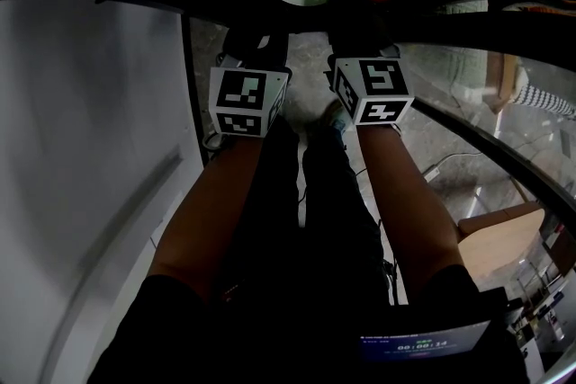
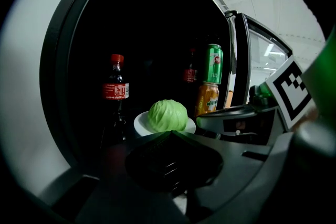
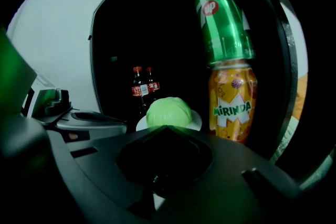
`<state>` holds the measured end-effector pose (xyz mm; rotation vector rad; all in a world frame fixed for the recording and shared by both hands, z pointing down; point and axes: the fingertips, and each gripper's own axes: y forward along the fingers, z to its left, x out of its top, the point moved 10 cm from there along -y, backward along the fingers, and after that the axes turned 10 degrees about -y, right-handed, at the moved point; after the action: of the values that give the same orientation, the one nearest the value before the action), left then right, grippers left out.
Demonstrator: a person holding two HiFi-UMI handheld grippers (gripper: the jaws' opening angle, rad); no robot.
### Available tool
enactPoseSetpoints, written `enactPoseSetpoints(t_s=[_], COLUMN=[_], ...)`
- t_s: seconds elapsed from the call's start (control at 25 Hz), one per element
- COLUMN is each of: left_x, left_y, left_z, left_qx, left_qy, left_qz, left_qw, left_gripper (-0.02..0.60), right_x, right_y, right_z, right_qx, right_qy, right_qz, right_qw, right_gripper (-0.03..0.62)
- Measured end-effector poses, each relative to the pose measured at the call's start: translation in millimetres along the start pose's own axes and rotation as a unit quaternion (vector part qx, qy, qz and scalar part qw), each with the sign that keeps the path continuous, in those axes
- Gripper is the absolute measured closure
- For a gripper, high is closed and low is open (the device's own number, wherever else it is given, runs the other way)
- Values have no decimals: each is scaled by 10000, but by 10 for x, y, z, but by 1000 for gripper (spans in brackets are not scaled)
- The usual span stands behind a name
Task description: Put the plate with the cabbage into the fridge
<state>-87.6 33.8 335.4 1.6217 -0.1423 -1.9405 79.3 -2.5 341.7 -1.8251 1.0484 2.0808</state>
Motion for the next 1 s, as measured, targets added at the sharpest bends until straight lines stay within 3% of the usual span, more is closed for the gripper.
enactPoseSetpoints(t_s=[1.0], left_x=[719], left_y=[-203], left_z=[-179], left_qx=[-24], left_qy=[267], left_qz=[-396], left_qw=[9989], left_gripper=[577], right_x=[710], right_y=[-358], right_z=[-156], right_qx=[-120], right_qy=[-149], right_qz=[-477], right_qw=[9987], right_gripper=[588])
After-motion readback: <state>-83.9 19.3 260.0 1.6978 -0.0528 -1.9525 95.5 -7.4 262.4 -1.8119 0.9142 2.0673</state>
